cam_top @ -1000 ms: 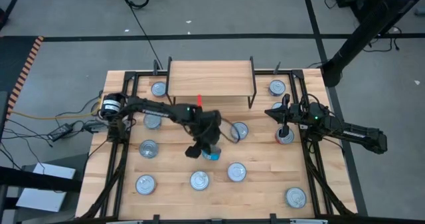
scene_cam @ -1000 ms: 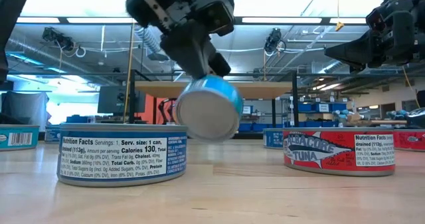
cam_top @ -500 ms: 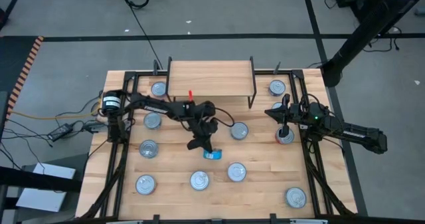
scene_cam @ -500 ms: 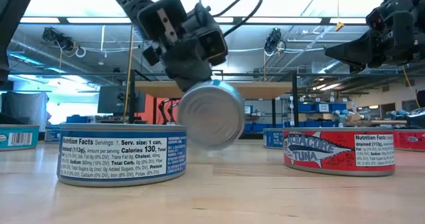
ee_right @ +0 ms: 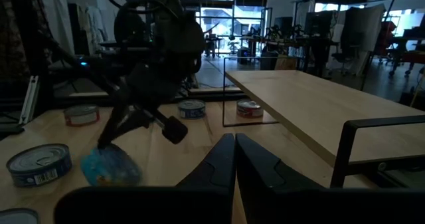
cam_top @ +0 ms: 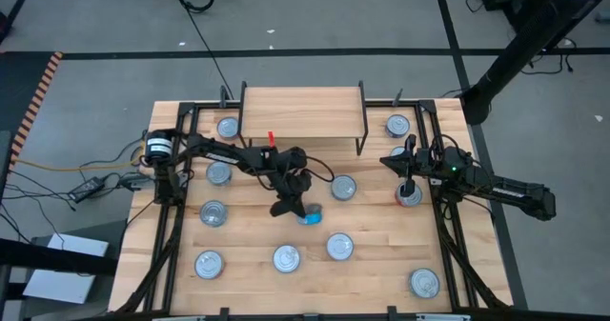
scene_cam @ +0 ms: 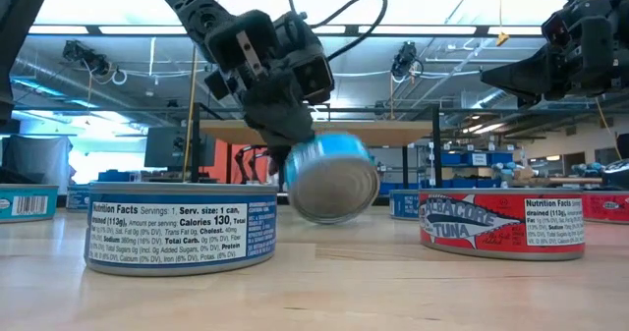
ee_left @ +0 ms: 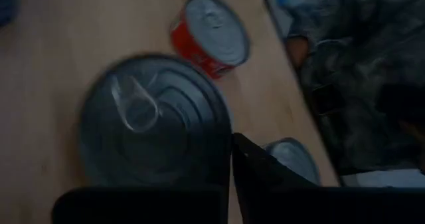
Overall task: Stack canned seafood by type on shelf
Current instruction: Put the yellow blue tuna can on the shelf
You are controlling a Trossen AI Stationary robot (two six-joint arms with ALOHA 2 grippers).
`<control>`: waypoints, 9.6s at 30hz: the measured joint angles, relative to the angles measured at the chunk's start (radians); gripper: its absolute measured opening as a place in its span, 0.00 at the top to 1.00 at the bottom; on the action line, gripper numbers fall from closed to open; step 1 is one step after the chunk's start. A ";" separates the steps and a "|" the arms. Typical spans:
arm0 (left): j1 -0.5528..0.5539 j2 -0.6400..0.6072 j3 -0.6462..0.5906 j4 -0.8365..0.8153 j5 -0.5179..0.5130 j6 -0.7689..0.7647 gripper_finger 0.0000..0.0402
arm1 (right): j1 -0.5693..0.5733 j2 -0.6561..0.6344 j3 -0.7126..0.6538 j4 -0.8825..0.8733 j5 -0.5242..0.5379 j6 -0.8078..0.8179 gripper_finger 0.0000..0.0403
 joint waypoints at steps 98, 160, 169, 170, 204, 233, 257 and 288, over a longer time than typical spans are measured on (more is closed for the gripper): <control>-0.130 0.006 0.114 0.002 -0.039 -0.088 1.00 | 0.000 0.013 0.000 0.057 0.003 0.000 0.94; -0.110 0.005 0.190 -0.128 -0.198 -0.004 0.48 | 0.000 0.013 0.000 0.057 0.003 0.000 0.94; -0.254 0.002 0.368 -0.470 -0.640 0.206 0.40 | 0.000 0.013 0.000 0.057 0.003 0.000 0.94; -0.268 0.002 0.377 -0.480 -0.641 0.205 0.39 | 0.000 0.013 0.000 0.056 0.003 0.000 0.94; -0.343 0.057 0.381 -0.470 -0.786 0.024 0.31 | 0.000 0.015 0.000 0.061 0.001 0.000 0.94; -0.343 0.088 0.560 -0.697 -1.003 0.138 0.63 | 0.000 0.016 0.000 0.061 0.001 0.000 0.94; 0.048 0.107 0.702 -0.273 -1.351 0.689 0.63 | 0.000 0.016 0.000 0.061 0.000 0.000 0.94; 0.105 0.189 0.701 -0.217 -1.354 0.790 0.63 | 0.000 0.018 0.000 0.060 0.003 0.000 0.94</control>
